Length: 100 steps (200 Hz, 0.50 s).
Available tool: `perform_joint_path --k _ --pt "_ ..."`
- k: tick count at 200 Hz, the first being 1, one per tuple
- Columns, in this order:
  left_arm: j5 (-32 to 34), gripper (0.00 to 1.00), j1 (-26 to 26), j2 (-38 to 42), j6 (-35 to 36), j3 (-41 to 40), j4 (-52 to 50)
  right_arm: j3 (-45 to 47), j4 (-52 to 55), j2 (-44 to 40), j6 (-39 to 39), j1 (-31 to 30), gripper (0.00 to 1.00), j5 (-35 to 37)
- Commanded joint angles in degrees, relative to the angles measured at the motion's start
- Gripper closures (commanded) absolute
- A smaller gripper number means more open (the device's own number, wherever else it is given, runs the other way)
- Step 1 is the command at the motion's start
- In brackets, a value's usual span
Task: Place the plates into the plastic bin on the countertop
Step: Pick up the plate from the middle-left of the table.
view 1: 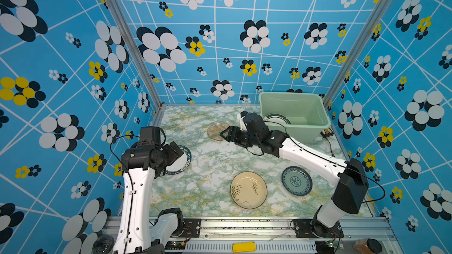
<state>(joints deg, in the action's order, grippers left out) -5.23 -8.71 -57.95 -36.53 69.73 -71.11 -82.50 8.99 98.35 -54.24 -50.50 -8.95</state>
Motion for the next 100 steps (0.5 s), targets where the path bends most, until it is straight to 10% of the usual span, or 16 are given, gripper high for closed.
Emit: perform_joint_path --k 1,100 --pt "-4.10 0.01 -0.59 0.93 -1.46 -2.04 -0.86 -0.94 -11.92 6.44 -5.18 -2.59 0.27 -0.49" --pt "-9.63 0.01 -2.74 3.92 -5.51 -6.02 0.13 -7.65 -28.02 31.85 -15.14 -5.96 0.31 -8.56"
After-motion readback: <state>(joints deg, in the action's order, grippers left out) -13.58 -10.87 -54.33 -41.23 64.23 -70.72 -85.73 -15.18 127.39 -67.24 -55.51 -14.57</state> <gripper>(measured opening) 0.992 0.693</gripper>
